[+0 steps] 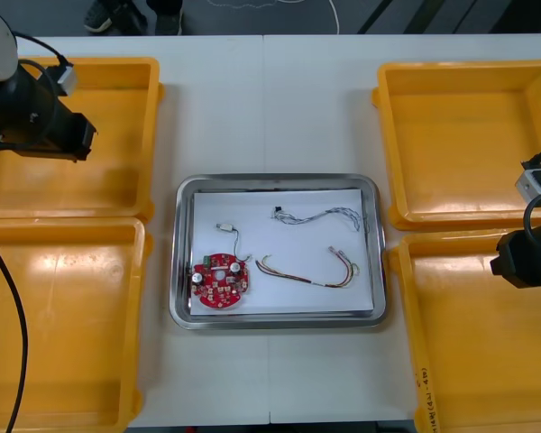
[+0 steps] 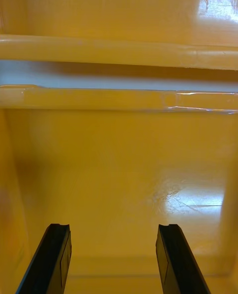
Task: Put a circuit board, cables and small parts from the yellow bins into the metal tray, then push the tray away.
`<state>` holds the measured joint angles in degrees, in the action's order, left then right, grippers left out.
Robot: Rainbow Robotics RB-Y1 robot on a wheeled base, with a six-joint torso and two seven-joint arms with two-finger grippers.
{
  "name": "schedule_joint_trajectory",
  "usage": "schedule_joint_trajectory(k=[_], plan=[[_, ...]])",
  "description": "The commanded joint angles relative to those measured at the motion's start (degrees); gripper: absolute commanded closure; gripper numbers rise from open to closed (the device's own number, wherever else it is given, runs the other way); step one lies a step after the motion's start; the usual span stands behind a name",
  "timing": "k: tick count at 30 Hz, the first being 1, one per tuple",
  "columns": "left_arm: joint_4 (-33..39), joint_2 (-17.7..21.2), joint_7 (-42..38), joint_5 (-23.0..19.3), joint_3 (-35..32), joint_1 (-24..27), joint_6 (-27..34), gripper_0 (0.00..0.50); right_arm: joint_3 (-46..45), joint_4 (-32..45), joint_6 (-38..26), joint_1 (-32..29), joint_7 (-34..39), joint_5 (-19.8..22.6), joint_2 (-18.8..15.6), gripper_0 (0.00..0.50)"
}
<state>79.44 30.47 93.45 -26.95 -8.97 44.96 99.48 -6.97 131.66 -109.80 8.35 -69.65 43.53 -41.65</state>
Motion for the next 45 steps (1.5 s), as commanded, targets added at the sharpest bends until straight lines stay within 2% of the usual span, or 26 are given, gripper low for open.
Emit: schedule_joint_trajectory(k=[1, 8, 15, 22, 31, 35, 40, 45], plan=[[7.9, 0.6, -6.6, -0.4, -2.5, 1.9, 4.3, 0.5, -1.9, 1.5, -0.2, -0.7, -1.4, 0.4, 0.5, 0.0], [15.1, 0.6, -15.0, -1.5, -0.4, 1.9, 10.4, 0.5, -1.9, 1.5, -0.2, -0.7, -1.4, 0.4, 0.5, 0.0], [20.8, -0.1, -28.2, -3.5, 5.2, 1.9, 10.5, 0.5, -1.9, 1.5, -0.2, -0.7, -1.4, 0.3, 0.5, 0.0], [23.5, -2.4, -37.9, -4.3, 9.9, 2.0, 10.5, 0.5, -1.9, 1.5, -0.2, -0.7, -1.5, 0.4, 0.5, 0.0], [23.8, -4.2, -49.3, -4.1, 20.7, 5.0, 10.5, 0.5, -1.9, 1.5, -0.2, -0.7, -1.5, 0.8, 0.5, 0.0], [23.4, -7.2, -51.5, -3.7, 22.3, 5.8, 10.5, 0.5, -1.9, 1.5, -0.2, -0.7, -1.5, 0.9, 0.5, 0.0], [22.8, -12.8, -51.4, -0.6, 23.2, 5.8, 10.5, 0.5, -1.9, 1.5, -0.2, -0.7, -1.5, 1.1, 0.5, 0.0], [20.5, -16.0, -51.7, 1.4, 26.5, 5.9, 10.5, 0.5, -1.9, 1.5, -0.2, -0.7, -1.5, 1.2, 0.5, 0.0]])
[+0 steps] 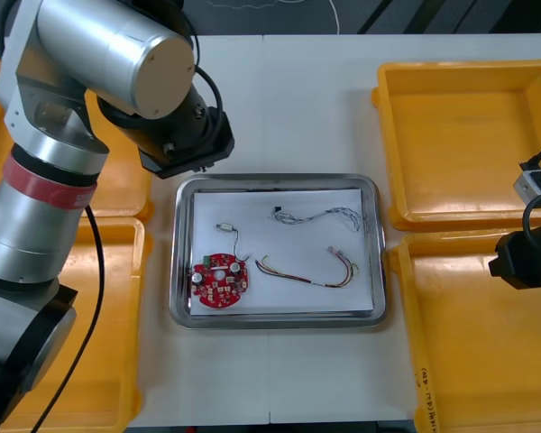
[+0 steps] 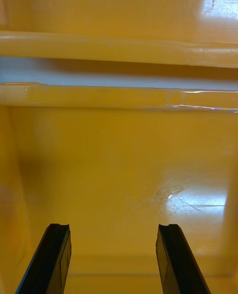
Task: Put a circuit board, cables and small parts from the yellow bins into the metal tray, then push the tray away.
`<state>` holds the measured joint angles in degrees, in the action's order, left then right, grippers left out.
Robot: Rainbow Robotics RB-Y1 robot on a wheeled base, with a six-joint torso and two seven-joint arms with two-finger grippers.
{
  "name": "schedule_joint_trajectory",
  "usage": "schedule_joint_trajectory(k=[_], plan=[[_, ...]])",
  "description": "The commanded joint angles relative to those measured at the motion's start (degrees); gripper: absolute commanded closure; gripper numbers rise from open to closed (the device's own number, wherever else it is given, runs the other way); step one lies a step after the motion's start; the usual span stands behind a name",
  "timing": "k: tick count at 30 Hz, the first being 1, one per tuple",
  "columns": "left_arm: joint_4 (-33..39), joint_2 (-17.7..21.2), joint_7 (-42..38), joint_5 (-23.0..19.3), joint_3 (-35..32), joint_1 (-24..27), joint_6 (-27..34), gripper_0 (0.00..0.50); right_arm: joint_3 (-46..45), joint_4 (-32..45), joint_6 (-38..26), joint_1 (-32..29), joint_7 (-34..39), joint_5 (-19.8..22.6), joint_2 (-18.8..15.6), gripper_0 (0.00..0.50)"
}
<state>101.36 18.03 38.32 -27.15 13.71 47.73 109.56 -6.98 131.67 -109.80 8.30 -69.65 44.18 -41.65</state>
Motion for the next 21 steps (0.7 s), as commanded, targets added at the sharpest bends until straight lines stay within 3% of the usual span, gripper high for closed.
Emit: schedule_joint_trajectory(k=[1, 12, 21], plan=[[-1.9, -3.8, 3.4, 1.8, 4.1, 3.2, 0.4, 0.5, -1.9, 1.5, -0.2, -0.7, -1.5, 0.6, 0.5, 0.0], [-11.3, -7.7, 3.8, 2.5, 7.8, 3.3, -4.0, 0.5, -1.9, 1.5, -0.2, -0.7, -1.5, 0.6, 0.5, 0.0], [-15.6, -8.1, 4.0, 1.9, 10.5, 3.3, -8.7, 0.5, -1.9, 1.5, -0.2, -0.7, -1.5, 0.5, 0.5, 0.0]])
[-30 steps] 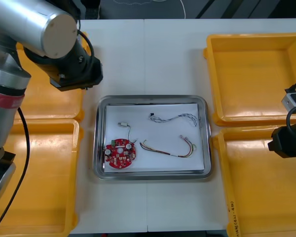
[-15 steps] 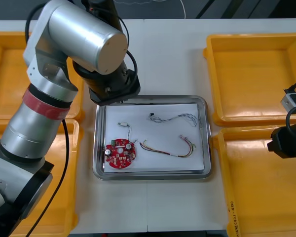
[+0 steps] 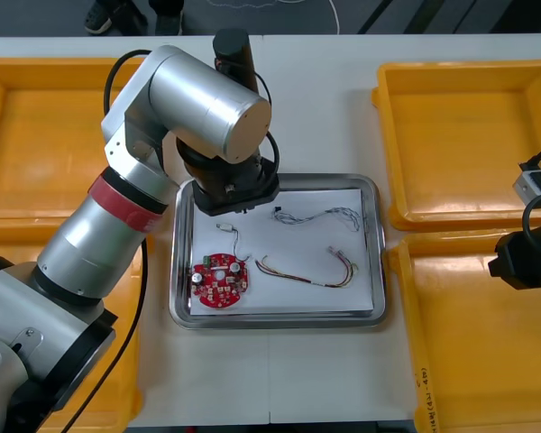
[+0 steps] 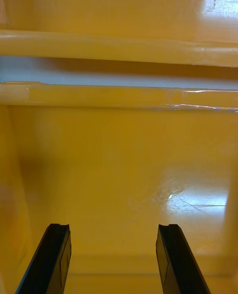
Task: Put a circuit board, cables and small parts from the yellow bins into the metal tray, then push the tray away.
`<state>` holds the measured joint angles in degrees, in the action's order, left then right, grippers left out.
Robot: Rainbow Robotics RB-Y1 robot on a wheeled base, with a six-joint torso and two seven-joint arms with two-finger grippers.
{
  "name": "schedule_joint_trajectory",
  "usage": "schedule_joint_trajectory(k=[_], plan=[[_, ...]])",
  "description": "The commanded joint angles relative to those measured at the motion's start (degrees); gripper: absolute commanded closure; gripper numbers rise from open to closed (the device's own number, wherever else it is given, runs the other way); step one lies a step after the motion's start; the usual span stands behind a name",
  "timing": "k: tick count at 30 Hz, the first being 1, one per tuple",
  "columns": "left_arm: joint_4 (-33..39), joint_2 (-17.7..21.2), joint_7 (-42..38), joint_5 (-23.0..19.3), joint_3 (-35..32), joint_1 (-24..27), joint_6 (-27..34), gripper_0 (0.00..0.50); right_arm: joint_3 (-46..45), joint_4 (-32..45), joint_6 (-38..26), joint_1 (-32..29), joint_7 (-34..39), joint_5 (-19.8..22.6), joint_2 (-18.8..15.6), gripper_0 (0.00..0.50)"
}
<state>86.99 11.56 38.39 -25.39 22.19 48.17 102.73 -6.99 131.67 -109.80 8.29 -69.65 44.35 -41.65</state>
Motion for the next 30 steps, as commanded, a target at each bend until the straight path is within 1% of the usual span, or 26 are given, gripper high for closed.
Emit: schedule_joint_trajectory(k=[1, 7, 19, 22, 24, 25, 26, 27, 28, 29, 30], plan=[[-1.6, -1.6, 3.9, 0.2, 2.2, 2.9, -2.3, 0.5, -1.9, 1.5, -0.2, -0.6, -1.5, 0.4, 0.5, 0.0], [-4.7, -1.8, 3.9, -0.5, 3.4, 2.9, -3.8, 0.5, -1.9, 1.0, -0.2, -0.6, -1.5, 0.3, 0.5, 0.0], [-7.0, -1.9, 3.4, -1.9, 5.6, 2.8, -6.2, 0.5, -1.9, 1.0, -0.2, -0.6, -1.5, 0.4, 0.5, 0.0], [-7.1, -1.9, 3.5, -2.1, 5.7, 2.7, -6.2, 0.476, -1.9, 1.0, -0.2, -0.6, -1.5, 0.4, 0.5, 0.0], [-7.1, -1.9, 3.5, -2.2, 5.6, 2.7, -6.2, 0.4, -1.9, 1.0, -0.2, -0.6, -1.6, 0.4, 0.5, 0.0], [-7.1, -1.8, 3.5, -2.2, 5.7, 2.7, -6.2, 0.381, -1.9, 1.0, -0.2, -0.6, -1.6, 0.4, 0.5, 0.0], [-7.1, -1.8, 3.6, -2.2, 5.7, 2.7, -6.2, 0.33, -1.9, 1.0, -0.2, -0.6, -1.7, 0.4, 0.5, 0.0], [-7.0, -1.8, 3.6, -2.2, 5.6, 2.7, -6.2, 0.258, -1.9, 1.0, -0.2, -0.6, -1.8, 0.4, 0.5, 0.0], [-7.0, -1.8, 3.6, -2.2, 5.6, 2.8, -6.2, 0.223, -1.9, 1.0, -0.2, -0.6, -1.8, 0.4, 0.5, 0.0], [-7.0, -1.8, 3.7, -2.2, 5.6, 2.8, -6.2, 0.156, -1.9, 1.0, -0.2, -0.6, -1.8, 0.4, 0.5, 0.0], [-7.0, -1.8, 3.8, -2.2, 5.6, 2.8, -6.2, 0.1, -1.9, 1.0, -0.2, -0.6, -1.8, 0.4, 0.5, 0.0]])
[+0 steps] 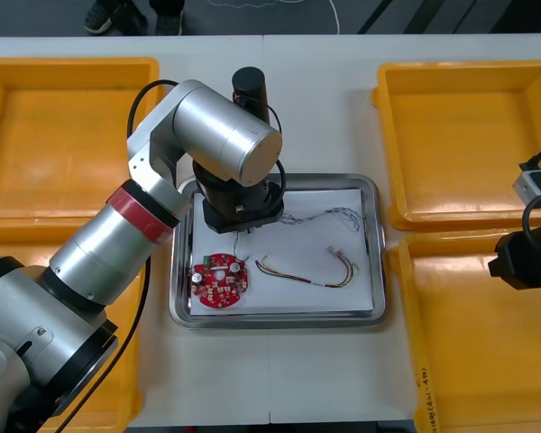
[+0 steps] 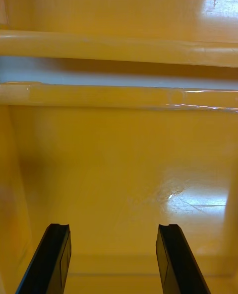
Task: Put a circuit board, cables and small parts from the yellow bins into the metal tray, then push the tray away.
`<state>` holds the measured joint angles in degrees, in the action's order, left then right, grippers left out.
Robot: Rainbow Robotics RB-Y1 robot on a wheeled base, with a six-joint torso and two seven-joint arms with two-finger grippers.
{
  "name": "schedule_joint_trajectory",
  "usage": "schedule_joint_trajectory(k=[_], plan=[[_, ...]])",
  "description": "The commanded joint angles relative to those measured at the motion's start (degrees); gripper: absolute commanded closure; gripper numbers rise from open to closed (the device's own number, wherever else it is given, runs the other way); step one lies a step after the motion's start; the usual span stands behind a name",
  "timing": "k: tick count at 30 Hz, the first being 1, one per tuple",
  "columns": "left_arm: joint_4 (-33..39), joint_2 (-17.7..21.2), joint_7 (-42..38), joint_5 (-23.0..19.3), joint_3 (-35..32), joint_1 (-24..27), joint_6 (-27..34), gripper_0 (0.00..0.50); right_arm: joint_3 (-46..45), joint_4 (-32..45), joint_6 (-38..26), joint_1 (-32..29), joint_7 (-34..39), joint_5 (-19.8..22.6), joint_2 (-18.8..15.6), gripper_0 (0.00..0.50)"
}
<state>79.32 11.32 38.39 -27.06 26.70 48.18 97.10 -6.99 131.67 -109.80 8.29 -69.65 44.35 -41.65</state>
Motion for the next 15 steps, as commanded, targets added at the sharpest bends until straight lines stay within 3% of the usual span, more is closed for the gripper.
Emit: schedule_joint_trajectory(k=[1, 3, 4, 15], plan=[[0.8, -1.6, 3.8, -0.5, 1.1, 2.8, -0.6, 0.07, -1.9, 1.0, -0.2, -0.6, -1.9, 0.4, 0.5, 0.0], [1.1, -1.6, 3.9, -0.3, 1.1, 2.8, -0.6, 0.007, -1.9, 1.0, -0.2, -0.6, -1.9, 0.4, 0.5, 0.0], [1.5, -1.6, 3.9, -0.1, 1.1, 2.8, -0.5, 0.0, -1.9, 1.0, -0.2, -0.7, -2.0, 0.4, 0.5, 0.0], [6.2, -1.0, 4.1, 0.3, -1.0, 2.7, 3.1, 0.0, -1.9, 1.0, -0.2, -0.6, -2.4, 0.6, 0.5, 0.0]])
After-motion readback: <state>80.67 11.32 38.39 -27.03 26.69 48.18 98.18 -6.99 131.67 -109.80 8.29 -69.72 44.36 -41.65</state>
